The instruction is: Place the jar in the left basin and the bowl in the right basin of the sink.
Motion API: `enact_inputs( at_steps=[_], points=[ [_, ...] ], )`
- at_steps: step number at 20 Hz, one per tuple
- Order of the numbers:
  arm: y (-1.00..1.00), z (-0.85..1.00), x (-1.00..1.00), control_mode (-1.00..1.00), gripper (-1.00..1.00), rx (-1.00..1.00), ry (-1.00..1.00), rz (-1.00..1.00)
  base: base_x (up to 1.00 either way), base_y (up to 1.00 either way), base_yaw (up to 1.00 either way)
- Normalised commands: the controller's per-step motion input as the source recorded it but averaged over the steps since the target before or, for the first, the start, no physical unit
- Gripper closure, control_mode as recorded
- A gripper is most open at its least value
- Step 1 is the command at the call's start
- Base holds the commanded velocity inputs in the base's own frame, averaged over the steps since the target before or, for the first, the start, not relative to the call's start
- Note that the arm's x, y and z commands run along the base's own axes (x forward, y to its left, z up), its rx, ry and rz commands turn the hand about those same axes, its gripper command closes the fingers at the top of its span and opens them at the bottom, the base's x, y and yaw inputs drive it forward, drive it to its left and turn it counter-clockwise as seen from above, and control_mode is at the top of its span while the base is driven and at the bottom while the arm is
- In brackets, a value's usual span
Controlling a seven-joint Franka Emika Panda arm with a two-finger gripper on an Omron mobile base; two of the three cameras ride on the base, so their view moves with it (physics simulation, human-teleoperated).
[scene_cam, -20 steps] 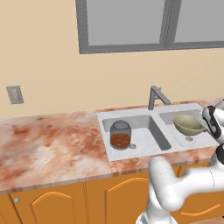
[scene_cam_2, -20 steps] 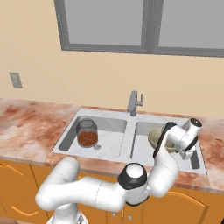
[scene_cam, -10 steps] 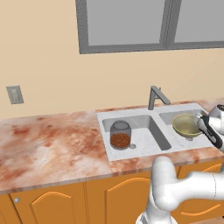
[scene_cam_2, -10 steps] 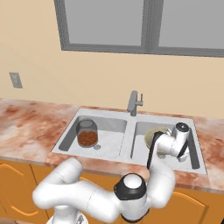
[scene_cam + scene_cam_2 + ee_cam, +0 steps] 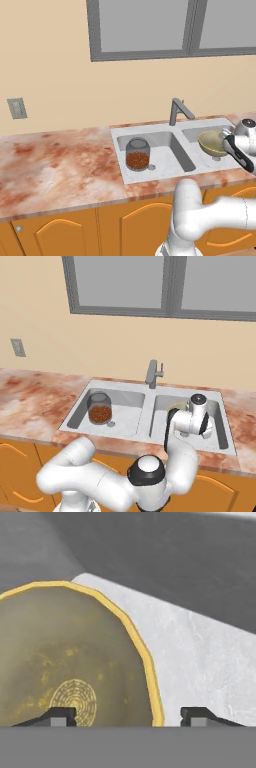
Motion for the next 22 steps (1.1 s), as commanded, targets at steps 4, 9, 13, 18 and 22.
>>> enact_inputs(
  at_steps=[4, 9, 13, 18, 22],
  points=[
    [-0.01, 0.38, -0.04, -1.00, -1.00, -0.01, 0.00, -0.01, 0.00, 0.00, 0.00],
    [0.00, 0.45, -0.16, -1.00, -1.00, 0.00, 0.00, 0.00, 0.00, 0.00, 0.00],
    [0.00, 0.45, -0.27, -1.00, -1.00, 0.00, 0.00, 0.00, 0.00, 0.00, 0.00],
    [0.09, 0.43, -0.35, -1.00, -1.00, -0.02, 0.00, 0.04, 0.00, 0.00, 0.00],
    [0.25, 0.36, -0.35, -1.00, -1.00, -0.10, 0.00, 0.18, 0.00, 0.00, 0.00]
  ],
)
